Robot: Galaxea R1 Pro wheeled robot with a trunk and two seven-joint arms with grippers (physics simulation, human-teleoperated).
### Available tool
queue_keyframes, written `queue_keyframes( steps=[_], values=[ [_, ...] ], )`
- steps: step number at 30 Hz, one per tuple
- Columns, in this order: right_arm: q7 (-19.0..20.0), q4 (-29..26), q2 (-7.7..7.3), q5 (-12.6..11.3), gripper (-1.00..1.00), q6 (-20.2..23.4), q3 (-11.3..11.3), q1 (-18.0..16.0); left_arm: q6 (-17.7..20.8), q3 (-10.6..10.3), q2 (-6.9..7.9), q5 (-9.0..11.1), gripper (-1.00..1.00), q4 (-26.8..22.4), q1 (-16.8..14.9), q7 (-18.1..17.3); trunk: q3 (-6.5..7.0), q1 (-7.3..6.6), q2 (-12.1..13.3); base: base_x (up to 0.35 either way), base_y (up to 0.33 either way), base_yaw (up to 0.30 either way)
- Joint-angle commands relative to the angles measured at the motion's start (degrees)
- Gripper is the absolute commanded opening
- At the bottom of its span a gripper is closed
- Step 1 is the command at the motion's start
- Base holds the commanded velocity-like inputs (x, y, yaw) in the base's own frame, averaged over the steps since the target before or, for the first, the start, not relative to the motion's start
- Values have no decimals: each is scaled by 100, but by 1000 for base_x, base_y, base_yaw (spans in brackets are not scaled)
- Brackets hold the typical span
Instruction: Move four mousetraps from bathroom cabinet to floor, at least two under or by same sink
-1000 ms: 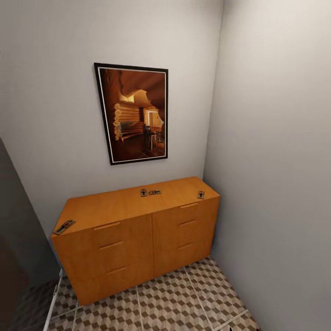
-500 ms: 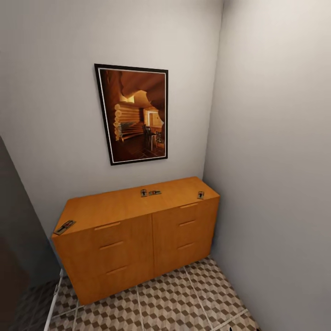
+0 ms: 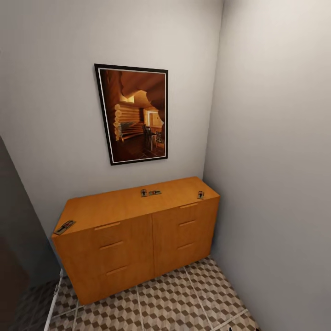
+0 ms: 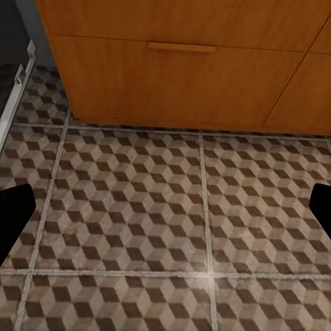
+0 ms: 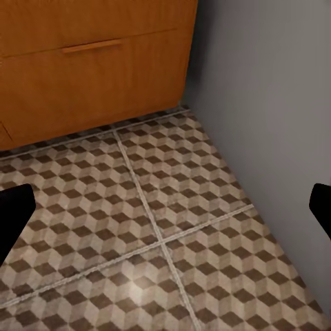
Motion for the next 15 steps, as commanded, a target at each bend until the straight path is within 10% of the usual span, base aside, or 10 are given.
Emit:
queue_keyframes(
  steps=[1,15],
  values=[
    [-6,23,-3,51,100,-29,-49,-8,-29,-30,-1,44,100,19,-7,1,-2,2,-5,0,0,0],
    [-5,23,-7,51,100,-29,-49,-8,-29,-31,-1,44,100,15,-7,1,-2,2,-5,0,0,0]
  ],
)
